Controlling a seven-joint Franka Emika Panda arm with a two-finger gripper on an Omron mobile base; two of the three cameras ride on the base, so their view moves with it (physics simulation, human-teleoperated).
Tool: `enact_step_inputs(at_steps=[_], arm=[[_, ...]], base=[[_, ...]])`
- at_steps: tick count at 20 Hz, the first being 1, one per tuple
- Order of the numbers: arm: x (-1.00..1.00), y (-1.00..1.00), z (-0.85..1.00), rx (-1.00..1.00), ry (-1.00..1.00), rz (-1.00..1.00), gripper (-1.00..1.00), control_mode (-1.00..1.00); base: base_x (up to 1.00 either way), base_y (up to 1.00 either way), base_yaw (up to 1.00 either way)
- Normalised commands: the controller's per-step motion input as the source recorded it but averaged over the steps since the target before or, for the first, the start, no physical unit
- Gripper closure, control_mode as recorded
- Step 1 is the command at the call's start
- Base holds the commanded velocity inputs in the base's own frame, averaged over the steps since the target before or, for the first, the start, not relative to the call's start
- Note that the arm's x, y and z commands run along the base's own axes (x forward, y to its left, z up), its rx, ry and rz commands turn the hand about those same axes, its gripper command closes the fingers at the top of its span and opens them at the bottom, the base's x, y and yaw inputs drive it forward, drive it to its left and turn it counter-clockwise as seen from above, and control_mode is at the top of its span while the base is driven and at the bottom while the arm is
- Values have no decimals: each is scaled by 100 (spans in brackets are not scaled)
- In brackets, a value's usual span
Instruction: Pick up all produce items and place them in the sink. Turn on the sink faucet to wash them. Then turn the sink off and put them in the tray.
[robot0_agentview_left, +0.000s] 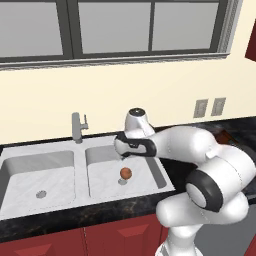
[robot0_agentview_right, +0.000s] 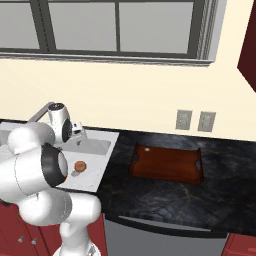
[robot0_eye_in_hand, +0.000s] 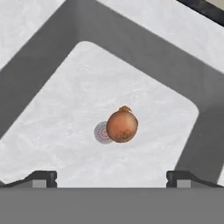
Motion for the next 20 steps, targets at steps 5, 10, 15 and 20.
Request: enact_step_inputs(at_steps=[5,10,15,20], arm=[[-18,0,71,11,-13,18,-100,-100],[-10,0,50,11,-21,25,-100,-100],[4,-15,2,17,-1,7,-100,-100],[0,-14,26,12,-6,2,-100,-100]], base=[[0,0,0],[0,0,0],[0,0,0],[0,0,0]])
